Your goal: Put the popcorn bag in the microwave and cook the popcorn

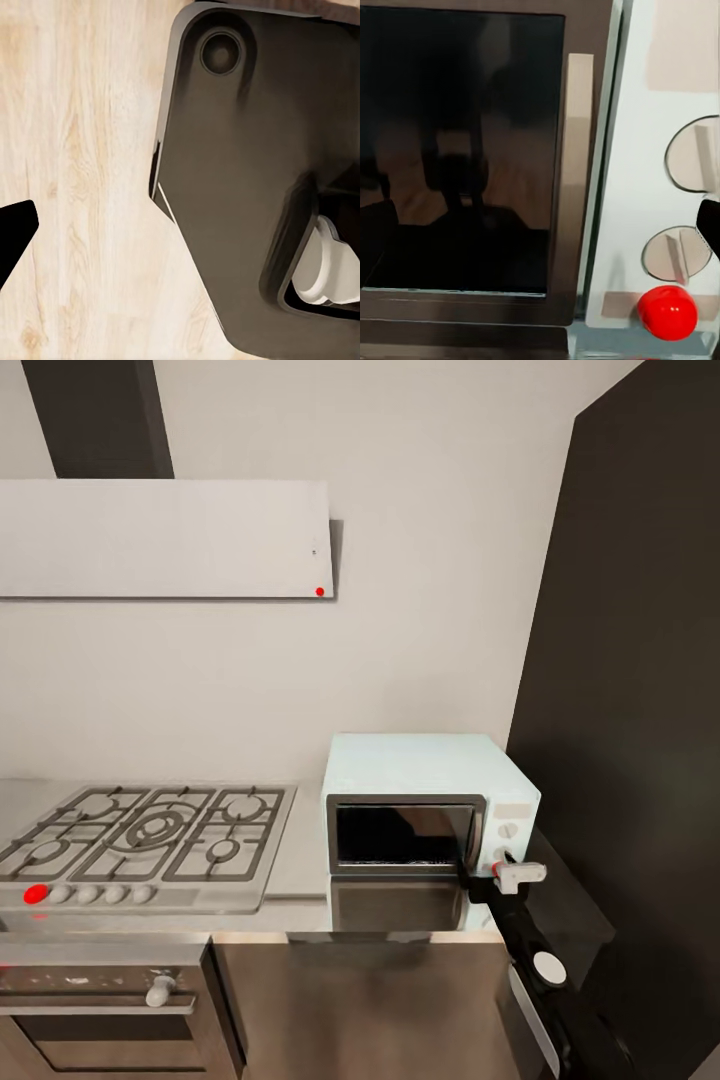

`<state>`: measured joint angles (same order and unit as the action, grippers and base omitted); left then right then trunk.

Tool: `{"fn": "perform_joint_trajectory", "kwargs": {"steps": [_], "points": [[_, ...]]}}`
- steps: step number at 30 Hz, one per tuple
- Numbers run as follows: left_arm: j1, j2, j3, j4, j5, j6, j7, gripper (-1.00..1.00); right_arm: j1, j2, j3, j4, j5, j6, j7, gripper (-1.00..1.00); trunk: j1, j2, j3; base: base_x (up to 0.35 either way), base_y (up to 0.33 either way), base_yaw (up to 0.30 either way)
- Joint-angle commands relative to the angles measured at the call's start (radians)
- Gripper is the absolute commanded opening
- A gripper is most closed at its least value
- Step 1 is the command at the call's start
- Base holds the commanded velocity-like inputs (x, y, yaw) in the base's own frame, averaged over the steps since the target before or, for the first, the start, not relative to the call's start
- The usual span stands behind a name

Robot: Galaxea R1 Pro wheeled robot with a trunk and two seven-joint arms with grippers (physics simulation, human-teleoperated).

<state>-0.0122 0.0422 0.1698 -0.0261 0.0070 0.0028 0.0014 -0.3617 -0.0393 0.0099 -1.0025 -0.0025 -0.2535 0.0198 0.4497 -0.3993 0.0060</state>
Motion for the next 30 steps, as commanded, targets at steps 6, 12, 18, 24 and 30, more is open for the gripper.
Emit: {"fn": "perform_joint_trajectory", "kwargs": {"steps": [6,12,18,24,30], "points": [[-0.002,-0.006,0.005,0.002,0.002,-0.006,0.002,1.00,0.001,-0.006,0.006,0.034,-0.002,-0.019,-0.004,1.00,0.000,-0.001,0.000,0.001,0.000,0.000],[-0.002,-0.017,0.005,0.002,0.002,-0.001,0.002,1.00,0.001,-0.029,0.001,0.056,-0.002,-0.045,-0.015,1.00,0.000,-0.001,0.000,0.000,0.000,0.000],[-0.002,-0.018,0.005,0.001,0.002,-0.001,0.002,1.00,0.001,-0.031,-0.008,0.050,-0.002,-0.058,0.009,1.00,0.000,-0.001,0.000,0.000,0.000,0.000],[-0.002,-0.018,0.005,0.002,0.002,-0.001,0.002,1.00,0.001,-0.031,-0.008,0.050,-0.002,-0.059,0.009,1.00,0.000,-0.001,0.000,0.061,0.000,0.000],[-0.002,-0.018,0.005,0.002,0.002,0.001,0.002,1.00,0.001,-0.031,-0.008,0.053,-0.002,-0.057,0.009,1.00,0.000,-0.001,0.000,0.093,0.000,0.000]]}}
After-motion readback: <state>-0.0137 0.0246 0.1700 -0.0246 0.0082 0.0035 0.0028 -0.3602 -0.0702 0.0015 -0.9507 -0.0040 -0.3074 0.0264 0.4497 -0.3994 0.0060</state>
